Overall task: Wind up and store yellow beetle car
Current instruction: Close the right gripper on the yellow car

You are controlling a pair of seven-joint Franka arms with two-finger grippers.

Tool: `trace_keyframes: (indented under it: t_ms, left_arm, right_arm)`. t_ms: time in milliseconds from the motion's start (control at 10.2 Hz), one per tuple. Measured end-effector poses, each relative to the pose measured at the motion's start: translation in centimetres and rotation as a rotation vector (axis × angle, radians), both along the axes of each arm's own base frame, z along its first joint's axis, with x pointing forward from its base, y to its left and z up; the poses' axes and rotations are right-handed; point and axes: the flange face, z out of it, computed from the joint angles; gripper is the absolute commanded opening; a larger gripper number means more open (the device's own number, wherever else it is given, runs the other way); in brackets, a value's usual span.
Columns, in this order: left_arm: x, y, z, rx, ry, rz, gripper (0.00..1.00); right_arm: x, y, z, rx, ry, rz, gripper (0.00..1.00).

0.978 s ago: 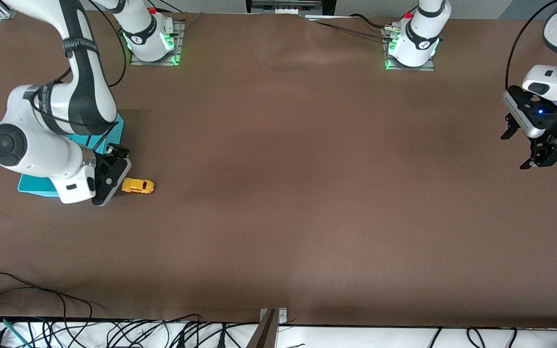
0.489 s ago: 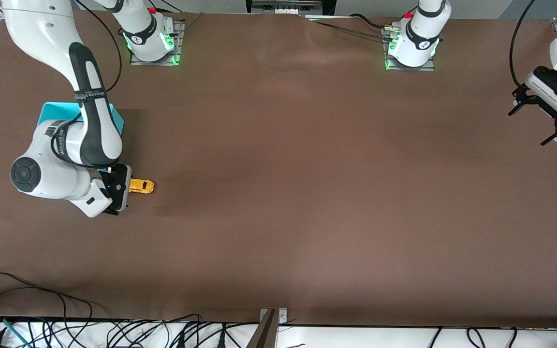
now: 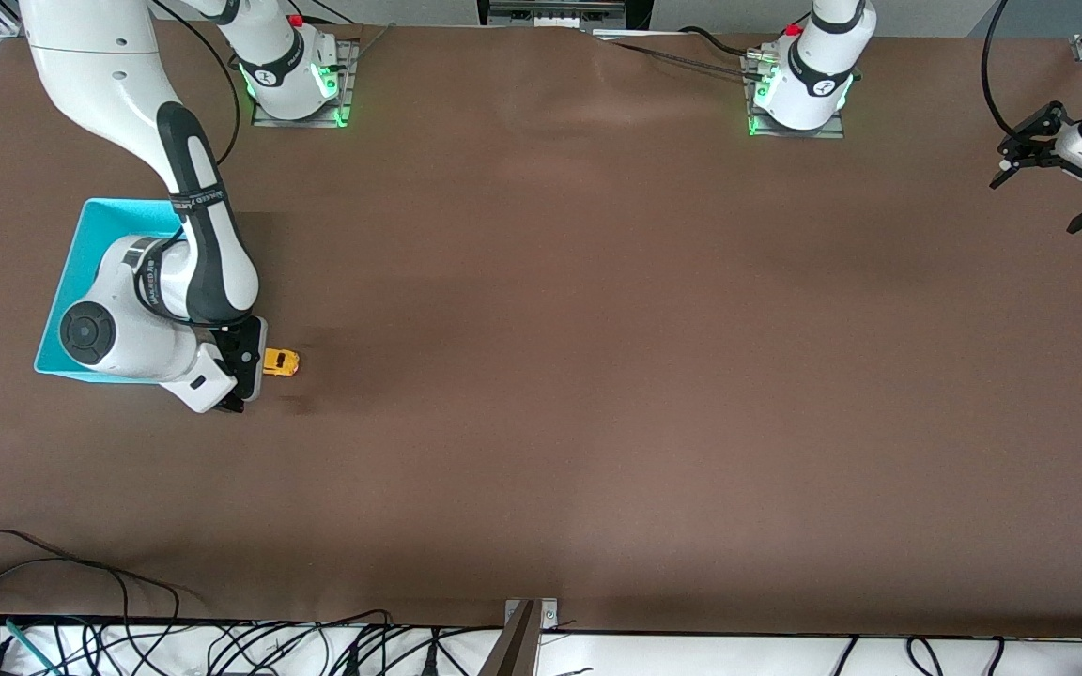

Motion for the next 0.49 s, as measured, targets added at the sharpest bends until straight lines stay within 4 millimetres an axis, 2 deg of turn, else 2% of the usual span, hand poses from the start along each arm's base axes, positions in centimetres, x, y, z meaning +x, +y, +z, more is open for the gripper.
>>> trace_keyframes:
  t_ms: [98,196,293,489]
  left_arm:
    - [0.2,-1.2,0.2,0.002,0.010,0.040,1.00]
    - [0.7,-2.4,0.1,0.005,0.027,0.075,1.00]
    - [1.4,-3.4,0.1,0.010,0.051,0.105,1.00]
    - [3.1,-5.5,0.4,0.023,0.093,0.190,1.00]
  right_arm:
    - [-0.3,0.2,-0.6,-0.001,-0.010,0.004,0.92]
    - [-0.7,0.6,-1.1,-0.001,-0.018,0.009,0.63]
    - [-0.9,1.0,-1.5,0.000,-0.020,0.014,0.46]
    - [-1.0,1.3,-1.5,0.004,-0.026,0.046,0.00]
